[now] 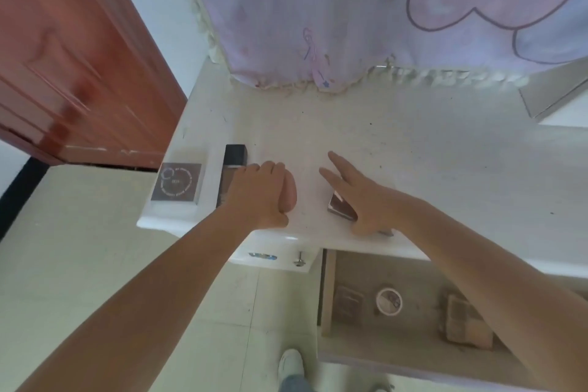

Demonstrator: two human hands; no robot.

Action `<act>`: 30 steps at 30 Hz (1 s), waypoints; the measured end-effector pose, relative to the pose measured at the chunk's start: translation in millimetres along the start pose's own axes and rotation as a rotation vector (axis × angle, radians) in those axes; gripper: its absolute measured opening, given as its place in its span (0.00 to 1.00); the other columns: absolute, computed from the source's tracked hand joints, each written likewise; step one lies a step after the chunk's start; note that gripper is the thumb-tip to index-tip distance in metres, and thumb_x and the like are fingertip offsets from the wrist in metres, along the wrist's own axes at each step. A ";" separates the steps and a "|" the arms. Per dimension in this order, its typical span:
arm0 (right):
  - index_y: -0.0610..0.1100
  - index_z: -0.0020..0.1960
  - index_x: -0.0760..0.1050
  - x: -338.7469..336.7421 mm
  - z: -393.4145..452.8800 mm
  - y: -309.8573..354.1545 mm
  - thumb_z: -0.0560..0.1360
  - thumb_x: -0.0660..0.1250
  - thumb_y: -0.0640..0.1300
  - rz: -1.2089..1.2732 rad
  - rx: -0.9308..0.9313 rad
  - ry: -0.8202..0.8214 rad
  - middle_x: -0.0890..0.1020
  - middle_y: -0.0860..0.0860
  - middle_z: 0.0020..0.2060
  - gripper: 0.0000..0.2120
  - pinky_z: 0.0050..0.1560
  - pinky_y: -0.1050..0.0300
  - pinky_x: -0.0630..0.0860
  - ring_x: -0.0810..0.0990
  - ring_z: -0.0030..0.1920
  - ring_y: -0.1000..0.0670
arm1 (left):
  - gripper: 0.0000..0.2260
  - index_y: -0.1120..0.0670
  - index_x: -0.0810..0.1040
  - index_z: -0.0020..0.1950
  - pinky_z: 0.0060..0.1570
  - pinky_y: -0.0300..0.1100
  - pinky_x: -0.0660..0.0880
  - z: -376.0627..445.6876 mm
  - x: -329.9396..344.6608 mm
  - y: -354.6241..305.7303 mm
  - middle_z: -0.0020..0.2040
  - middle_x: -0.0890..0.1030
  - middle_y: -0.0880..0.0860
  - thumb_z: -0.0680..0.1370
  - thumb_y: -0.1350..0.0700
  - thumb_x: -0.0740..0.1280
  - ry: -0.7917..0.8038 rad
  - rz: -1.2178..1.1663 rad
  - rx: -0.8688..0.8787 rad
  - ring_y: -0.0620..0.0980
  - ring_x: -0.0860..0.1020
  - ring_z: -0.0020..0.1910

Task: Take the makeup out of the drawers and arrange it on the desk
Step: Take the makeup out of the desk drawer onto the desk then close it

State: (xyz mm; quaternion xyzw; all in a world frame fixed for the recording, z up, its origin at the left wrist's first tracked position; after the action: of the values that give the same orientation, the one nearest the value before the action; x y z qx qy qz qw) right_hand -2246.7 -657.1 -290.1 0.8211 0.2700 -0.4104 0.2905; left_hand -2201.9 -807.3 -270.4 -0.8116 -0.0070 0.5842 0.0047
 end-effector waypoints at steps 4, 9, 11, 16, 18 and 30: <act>0.48 0.75 0.38 7.6 -6.1 -9.4 0.77 0.60 0.49 -0.158 0.126 -0.029 0.37 0.44 0.74 0.37 0.74 0.47 0.43 0.36 0.75 0.44 | 0.35 0.55 0.57 0.72 0.70 0.50 0.54 12.2 8.9 9.7 0.68 0.67 0.52 0.70 0.46 0.68 0.074 0.084 0.067 0.53 0.69 0.66; 0.47 0.75 0.49 17.1 -10.0 -7.0 0.78 0.51 0.55 -0.204 0.118 -0.087 0.55 0.39 0.74 0.28 0.69 0.41 0.60 0.57 0.73 0.37 | 0.38 0.55 0.51 0.74 0.72 0.52 0.50 14.9 13.5 16.9 0.72 0.62 0.53 0.72 0.46 0.66 0.094 0.104 0.099 0.53 0.64 0.69; 0.45 0.73 0.56 13.8 -2.5 -3.2 0.75 0.49 0.56 -0.279 0.047 -0.113 0.63 0.39 0.71 0.29 0.64 0.38 0.66 0.64 0.70 0.37 | 0.38 0.56 0.49 0.75 0.72 0.53 0.48 13.6 14.9 16.7 0.73 0.59 0.53 0.72 0.46 0.66 0.117 0.110 0.115 0.53 0.62 0.71; 0.50 0.75 0.38 14.4 9.1 -1.6 0.79 0.52 0.53 -0.293 -0.011 -0.031 0.40 0.52 0.75 0.31 0.74 0.47 0.42 0.40 0.76 0.49 | 0.38 0.58 0.44 0.75 0.73 0.56 0.43 1.6 13.1 14.6 0.76 0.49 0.54 0.74 0.50 0.64 0.143 0.080 0.082 0.52 0.48 0.76; 0.50 0.75 0.39 11.6 9.1 1.1 0.79 0.53 0.53 -0.273 -0.021 -0.045 0.41 0.53 0.76 0.32 0.74 0.47 0.41 0.40 0.76 0.50 | 0.36 0.62 0.50 0.75 0.73 0.57 0.48 -11.8 12.3 6.3 0.76 0.53 0.59 0.74 0.52 0.66 -0.008 0.030 0.106 0.57 0.51 0.76; 0.43 0.62 0.70 161.1 -97.4 -45.7 0.72 0.64 0.44 0.098 0.250 -0.180 0.76 0.42 0.56 0.19 0.48 0.51 0.77 0.76 0.55 0.40 | 0.19 0.60 0.63 0.68 0.59 0.47 0.71 -55.9 154.4 -155.0 0.66 0.67 0.59 0.78 0.63 0.58 0.388 -0.163 0.119 0.57 0.67 0.65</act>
State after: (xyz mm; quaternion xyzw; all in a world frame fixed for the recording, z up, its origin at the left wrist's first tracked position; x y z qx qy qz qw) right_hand -2144.1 -524.7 -387.5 0.8230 0.1494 -0.4981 0.2285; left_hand -2100.8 -649.7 -396.5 -0.9038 -0.0369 0.4142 0.1012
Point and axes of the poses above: each hand's wrist, its own z-axis towards the middle knuckle, its own x-axis out of the palm, y = z × x, the point moved 5 cm from there along z, towards the middle knuckle
